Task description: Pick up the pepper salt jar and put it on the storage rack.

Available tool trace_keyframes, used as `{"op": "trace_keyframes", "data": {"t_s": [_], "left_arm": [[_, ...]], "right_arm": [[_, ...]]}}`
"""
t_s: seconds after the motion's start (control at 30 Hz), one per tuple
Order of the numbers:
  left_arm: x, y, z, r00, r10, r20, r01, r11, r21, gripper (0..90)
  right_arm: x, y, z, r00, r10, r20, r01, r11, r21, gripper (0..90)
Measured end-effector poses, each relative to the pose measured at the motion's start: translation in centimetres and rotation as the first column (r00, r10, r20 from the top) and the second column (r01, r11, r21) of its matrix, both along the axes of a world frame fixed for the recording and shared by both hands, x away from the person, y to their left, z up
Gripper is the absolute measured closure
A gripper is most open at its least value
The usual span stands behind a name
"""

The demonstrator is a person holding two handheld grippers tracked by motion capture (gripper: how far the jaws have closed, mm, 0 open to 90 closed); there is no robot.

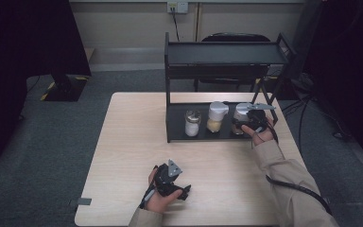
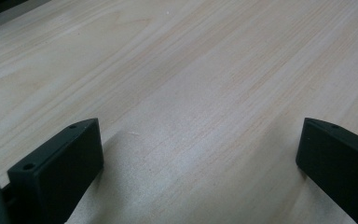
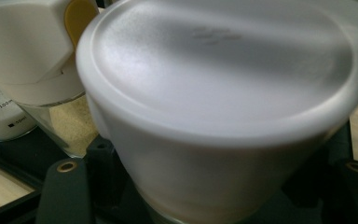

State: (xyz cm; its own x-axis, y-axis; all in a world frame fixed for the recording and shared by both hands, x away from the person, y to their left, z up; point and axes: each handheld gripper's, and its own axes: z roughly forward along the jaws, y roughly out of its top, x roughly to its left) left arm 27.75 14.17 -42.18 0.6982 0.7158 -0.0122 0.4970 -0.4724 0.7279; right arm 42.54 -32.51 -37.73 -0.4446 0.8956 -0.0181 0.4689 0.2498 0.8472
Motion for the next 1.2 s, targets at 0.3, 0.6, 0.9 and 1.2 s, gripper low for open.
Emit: {"op": "trace_keyframes", "data": {"t_s": [0.3,0.6,0.9,1.2], "left_arm": [[0.0,0.0,0.0,1.0000,0.000,0.000,0.000,1.0000,0.001,0.0],[0.0,0.0,0.0,1.0000,-0.001,0.000,0.001,1.0000,0.001,0.0],[0.0,0.0,0.0,1.0000,-0.001,0.000,0.001,1.0000,0.001,0.0],[0.0,0.0,0.0,1.0000,0.000,0.000,0.000,1.0000,0.000,0.0]], "right_arm": [[0.2,0.0,-0.2,1.0000,0.000,0.001,0.000,1.0000,-0.003,30.5],[0.6,-0.1,-0.5,0.9999,-0.010,0.011,0.010,1.0000,-0.001,30.5],[1.2,-0.1,-0.7,0.9998,-0.004,0.020,0.004,0.9999,0.009,30.5],[1.6,-0.1,-0.8,0.9995,-0.015,0.028,0.014,0.9999,0.009,30.6]]}}
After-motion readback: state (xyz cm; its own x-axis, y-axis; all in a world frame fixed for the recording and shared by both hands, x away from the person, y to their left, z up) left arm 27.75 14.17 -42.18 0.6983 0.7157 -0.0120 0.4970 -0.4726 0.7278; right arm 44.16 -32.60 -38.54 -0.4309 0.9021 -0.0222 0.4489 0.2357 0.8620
